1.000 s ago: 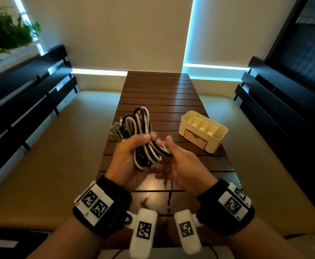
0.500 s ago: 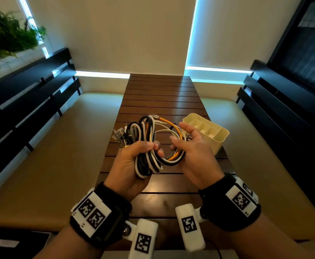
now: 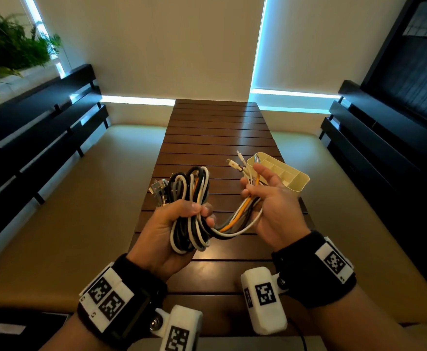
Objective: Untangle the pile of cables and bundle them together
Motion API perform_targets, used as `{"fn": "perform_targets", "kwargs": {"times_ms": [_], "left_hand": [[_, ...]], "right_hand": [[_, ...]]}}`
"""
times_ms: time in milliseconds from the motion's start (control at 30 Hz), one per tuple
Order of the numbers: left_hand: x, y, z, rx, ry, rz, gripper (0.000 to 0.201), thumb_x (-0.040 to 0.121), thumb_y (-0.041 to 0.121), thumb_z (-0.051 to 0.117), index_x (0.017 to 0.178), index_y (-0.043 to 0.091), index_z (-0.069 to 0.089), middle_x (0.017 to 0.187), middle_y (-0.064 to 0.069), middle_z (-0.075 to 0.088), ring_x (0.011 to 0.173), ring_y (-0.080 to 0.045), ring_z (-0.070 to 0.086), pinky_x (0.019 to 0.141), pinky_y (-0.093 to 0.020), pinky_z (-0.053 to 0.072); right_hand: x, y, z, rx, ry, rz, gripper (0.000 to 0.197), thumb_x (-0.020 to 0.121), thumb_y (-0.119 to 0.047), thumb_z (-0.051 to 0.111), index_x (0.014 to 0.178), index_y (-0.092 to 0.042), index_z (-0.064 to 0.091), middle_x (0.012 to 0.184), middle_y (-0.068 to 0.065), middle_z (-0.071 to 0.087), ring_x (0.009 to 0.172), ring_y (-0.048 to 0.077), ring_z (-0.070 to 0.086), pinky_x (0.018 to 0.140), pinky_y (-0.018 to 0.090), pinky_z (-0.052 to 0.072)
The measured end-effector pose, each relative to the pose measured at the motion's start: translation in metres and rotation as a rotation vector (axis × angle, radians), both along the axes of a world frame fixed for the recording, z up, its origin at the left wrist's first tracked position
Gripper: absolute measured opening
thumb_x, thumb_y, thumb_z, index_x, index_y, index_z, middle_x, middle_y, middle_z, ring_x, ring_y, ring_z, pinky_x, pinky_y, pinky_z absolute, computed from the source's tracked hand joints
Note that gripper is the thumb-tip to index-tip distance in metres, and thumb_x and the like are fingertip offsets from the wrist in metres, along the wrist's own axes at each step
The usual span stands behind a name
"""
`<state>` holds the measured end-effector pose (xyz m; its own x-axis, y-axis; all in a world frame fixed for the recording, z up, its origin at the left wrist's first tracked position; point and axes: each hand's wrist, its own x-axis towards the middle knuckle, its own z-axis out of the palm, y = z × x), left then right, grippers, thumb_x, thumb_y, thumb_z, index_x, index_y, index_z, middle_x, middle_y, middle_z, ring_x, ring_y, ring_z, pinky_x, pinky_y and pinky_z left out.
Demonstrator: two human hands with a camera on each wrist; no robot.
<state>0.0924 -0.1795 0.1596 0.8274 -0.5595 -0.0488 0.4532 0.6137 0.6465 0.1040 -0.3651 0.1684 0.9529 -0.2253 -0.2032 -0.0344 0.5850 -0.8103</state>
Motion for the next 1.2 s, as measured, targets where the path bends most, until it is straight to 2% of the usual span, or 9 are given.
{"fn": "perform_targets", "kwargs": {"times_ms": [433, 600, 733, 800, 867, 933, 1000, 1100, 1200], "left_hand": [[0.012, 0.005, 0.006, 0.085, 0.016, 0.056, 0.026, 0.068, 0.004, 0.058, 0.094, 0.006, 0.052, 0.071, -0.006, 0.054, 0.061, -0.018, 0.058, 0.057, -0.028, 0.054], [0.017, 0.002, 0.002, 0.15, -0.004, 0.08, 0.023, 0.069, 0.005, 0.059, 0.092, 0.004, 0.055, 0.072, -0.008, 0.055, 0.062, -0.019, 0.059, 0.054, -0.029, 0.053], [0.027, 0.003, -0.002, 0.226, -0.007, 0.107, 0.016, 0.069, 0.007, 0.061, 0.083, 0.004, 0.056, 0.074, -0.007, 0.055, 0.063, -0.019, 0.06, 0.054, -0.031, 0.053], [0.032, 0.005, -0.005, 0.235, 0.006, 0.126, 0.015, 0.07, 0.005, 0.062, 0.083, 0.005, 0.055, 0.073, -0.006, 0.056, 0.064, -0.018, 0.06, 0.057, -0.033, 0.053], [0.035, 0.007, -0.009, 0.208, 0.025, 0.128, 0.019, 0.071, 0.005, 0.063, 0.089, 0.005, 0.055, 0.074, -0.006, 0.058, 0.066, -0.019, 0.06, 0.072, -0.04, 0.053], [0.037, 0.008, -0.013, 0.185, 0.036, 0.128, 0.022, 0.073, 0.005, 0.063, 0.094, 0.005, 0.055, 0.075, -0.005, 0.059, 0.068, -0.018, 0.061, 0.077, -0.041, 0.051], [0.038, 0.007, -0.014, 0.149, 0.043, 0.125, 0.017, 0.075, 0.007, 0.06, 0.093, 0.004, 0.057, 0.077, -0.005, 0.059, 0.069, -0.017, 0.061, 0.071, -0.035, 0.055], [0.038, 0.004, -0.009, 0.075, 0.047, 0.059, 0.013, 0.075, 0.013, 0.063, 0.084, 0.005, 0.059, 0.081, -0.007, 0.055, 0.074, -0.017, 0.059, 0.082, -0.035, 0.046], [0.034, 0.002, 0.001, -0.002, 0.024, 0.008, 0.014, 0.073, 0.016, 0.064, 0.083, 0.007, 0.058, 0.08, -0.005, 0.055, 0.075, -0.016, 0.058, 0.081, -0.034, 0.046]], "right_hand": [[0.011, 0.011, -0.019, -0.691, 0.029, 0.137, 0.03, 0.094, 0.004, 0.045, 0.094, -0.02, 0.063, 0.074, 0.001, 0.054, 0.056, 0.009, 0.048, 0.049, 0.019, 0.044], [0.014, 0.01, -0.025, -0.962, 0.106, 0.297, 0.014, 0.101, -0.019, 0.049, 0.109, -0.022, 0.06, 0.087, 0.002, 0.064, 0.065, 0.01, 0.059, 0.056, 0.019, 0.051], [0.013, -0.009, -0.015, -1.249, 0.315, 0.513, 0.05, 0.099, -0.059, 0.038, 0.141, -0.034, 0.043, 0.104, 0.0, 0.068, 0.064, 0.013, 0.072, 0.055, 0.026, 0.055], [0.011, -0.018, -0.006, -1.452, 0.388, 0.496, 0.065, 0.092, -0.07, 0.036, 0.146, -0.034, 0.039, 0.107, 0.003, 0.069, 0.071, 0.012, 0.073, 0.064, 0.028, 0.058], [0.008, -0.024, 0.002, -1.636, 0.31, 0.451, 0.078, 0.084, -0.077, 0.042, 0.148, -0.035, 0.037, 0.129, 0.0, 0.063, 0.107, 0.014, 0.067, 0.092, 0.037, 0.055], [0.004, -0.022, 0.008, -1.597, 0.049, 0.584, 0.08, 0.083, -0.066, 0.06, 0.152, -0.043, 0.025, 0.145, -0.012, 0.049, 0.132, 0.008, 0.045, 0.11, 0.039, 0.04], [-0.003, -0.013, 0.005, -1.349, -0.132, 0.783, 0.092, 0.084, -0.039, 0.075, 0.153, -0.047, 0.014, 0.146, -0.025, 0.041, 0.134, -0.004, 0.033, 0.111, 0.031, 0.031], [-0.005, 0.007, -0.014, -0.917, -0.185, 0.825, 0.099, 0.079, -0.003, 0.077, 0.152, -0.04, 0.022, 0.135, -0.023, 0.05, 0.122, -0.003, 0.051, 0.101, 0.026, 0.046], [-0.005, 0.023, -0.029, -0.766, -0.246, 0.677, 0.064, 0.081, 0.005, 0.072, 0.133, -0.026, 0.053, 0.118, 0.001, 0.068, 0.109, 0.015, 0.066, 0.095, 0.036, 0.055]]}}
